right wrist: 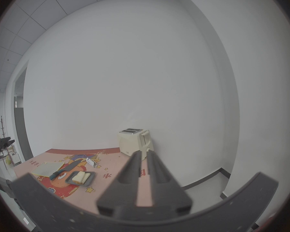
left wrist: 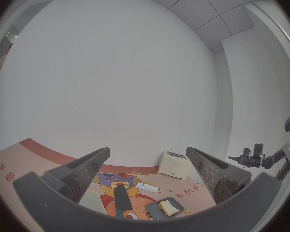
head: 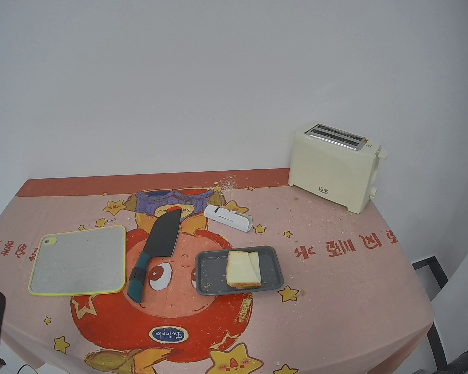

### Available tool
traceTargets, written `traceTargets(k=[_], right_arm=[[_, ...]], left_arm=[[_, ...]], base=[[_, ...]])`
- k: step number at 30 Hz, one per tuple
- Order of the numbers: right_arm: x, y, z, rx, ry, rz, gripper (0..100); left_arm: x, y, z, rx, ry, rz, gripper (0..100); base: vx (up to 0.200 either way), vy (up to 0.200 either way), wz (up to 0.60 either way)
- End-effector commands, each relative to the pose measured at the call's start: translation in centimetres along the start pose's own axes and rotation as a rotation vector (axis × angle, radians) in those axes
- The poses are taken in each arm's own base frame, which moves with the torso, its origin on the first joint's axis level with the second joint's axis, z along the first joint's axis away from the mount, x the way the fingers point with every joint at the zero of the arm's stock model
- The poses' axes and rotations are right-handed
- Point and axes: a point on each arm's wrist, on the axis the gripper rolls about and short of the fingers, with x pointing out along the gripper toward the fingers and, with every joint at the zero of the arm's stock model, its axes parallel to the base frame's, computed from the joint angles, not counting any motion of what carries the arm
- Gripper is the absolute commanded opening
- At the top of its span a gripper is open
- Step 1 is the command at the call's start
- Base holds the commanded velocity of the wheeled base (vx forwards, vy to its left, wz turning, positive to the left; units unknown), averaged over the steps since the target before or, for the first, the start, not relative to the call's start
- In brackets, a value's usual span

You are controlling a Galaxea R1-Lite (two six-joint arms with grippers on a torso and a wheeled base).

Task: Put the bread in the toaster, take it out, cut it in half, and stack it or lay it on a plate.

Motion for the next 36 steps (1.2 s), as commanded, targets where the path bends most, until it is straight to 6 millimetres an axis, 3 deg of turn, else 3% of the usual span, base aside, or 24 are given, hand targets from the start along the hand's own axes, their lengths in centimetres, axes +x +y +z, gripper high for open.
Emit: traceTargets(k=[1, 2, 5, 7, 10, 19, 36], right_arm=[[-1.9, -0.6, -4.8, -0.043, 0.004, 0.043, 100], [-1.5, -0.8, -6.3, -0.068, 0.039, 0.042, 100], [0.0, -1.5, -10.2, -0.124, 0.129, 0.014, 100], [0.2, -1.5, -9.9, -0.139, 0.025, 0.003, 100], [0.2, -1.8, -10.5, -0.132, 0.072, -0.092, 100], [0.2, -1.9, -10.5, -0.123, 0.081, -0.108, 100], [-0.4, -1.9, -10.7, -0.178, 0.025, 0.061, 100]], left_arm=[[-1.2, 0.7, -5.6, 0.077, 0.021, -0.018, 100], [-0.9, 1.1, -7.1, 0.126, 0.043, -0.009, 100], [-1.1, 1.4, -8.6, 0.154, 0.184, 0.007, 100], [-1.1, 1.4, -8.6, 0.157, 0.180, 0.013, 100], [-1.1, 1.5, -8.6, 0.177, 0.183, 0.047, 100], [-1.7, 1.9, -9.3, 0.153, 0.196, 0.414, 100], [-1.9, 1.9, -9.3, 0.166, 0.135, 0.374, 100]], base=[[0.000, 0.000, 0.00], [0.000, 0.000, 0.00], [0.000, 0.000, 0.00], [0.000, 0.000, 0.00], [0.000, 0.000, 0.00], [0.000, 0.000, 0.00], [0.000, 0.000, 0.00]])
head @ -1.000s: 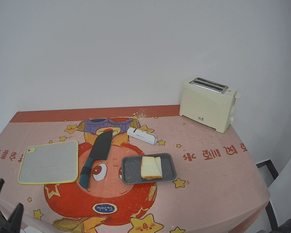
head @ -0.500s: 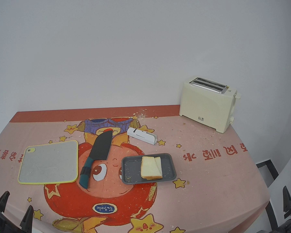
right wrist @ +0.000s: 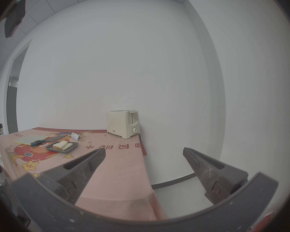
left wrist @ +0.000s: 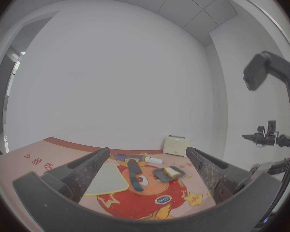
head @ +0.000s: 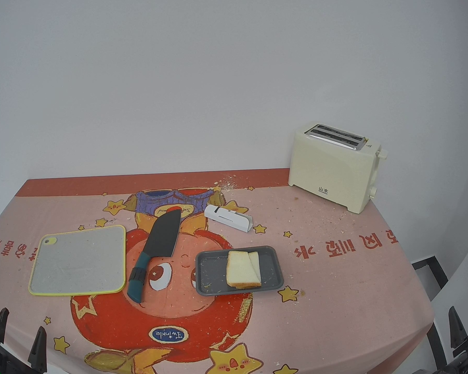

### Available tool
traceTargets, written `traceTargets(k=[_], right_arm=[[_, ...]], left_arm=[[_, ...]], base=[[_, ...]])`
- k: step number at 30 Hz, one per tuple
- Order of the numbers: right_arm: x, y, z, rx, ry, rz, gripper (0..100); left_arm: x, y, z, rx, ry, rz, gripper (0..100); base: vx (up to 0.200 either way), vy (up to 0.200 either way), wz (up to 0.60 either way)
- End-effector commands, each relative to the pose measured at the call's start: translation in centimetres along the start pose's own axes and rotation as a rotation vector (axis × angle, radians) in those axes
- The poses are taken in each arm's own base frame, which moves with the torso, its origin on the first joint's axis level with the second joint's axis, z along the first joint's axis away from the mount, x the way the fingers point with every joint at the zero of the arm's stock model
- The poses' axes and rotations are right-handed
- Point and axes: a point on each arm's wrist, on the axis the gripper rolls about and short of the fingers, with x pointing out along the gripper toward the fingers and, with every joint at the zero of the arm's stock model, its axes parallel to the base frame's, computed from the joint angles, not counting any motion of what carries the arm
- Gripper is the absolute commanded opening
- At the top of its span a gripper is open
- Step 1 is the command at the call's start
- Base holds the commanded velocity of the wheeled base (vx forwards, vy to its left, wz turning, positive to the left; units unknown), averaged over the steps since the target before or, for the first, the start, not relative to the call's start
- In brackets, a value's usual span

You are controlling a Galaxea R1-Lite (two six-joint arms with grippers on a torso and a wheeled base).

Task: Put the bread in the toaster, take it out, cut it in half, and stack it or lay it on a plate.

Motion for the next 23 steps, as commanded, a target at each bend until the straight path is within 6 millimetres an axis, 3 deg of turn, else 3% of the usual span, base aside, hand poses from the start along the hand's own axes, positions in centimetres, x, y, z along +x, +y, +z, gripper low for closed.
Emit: traceTargets(k=[1, 23], right_arm=[[-0.22, -0.03, -0.51, -0.004, -0.030, 0.028, 100], [-0.26, -0.16, -0.52, 0.014, -0.033, -0.038, 100]], left_arm=[[0.09, 0.01, -0.50, -0.002, 0.012, 0.002, 100], [0.07, -0.02, -0.55, 0.008, 0.015, -0.010, 100]], base=[[0.000, 0.000, 0.00], [0.000, 0.000, 0.00]])
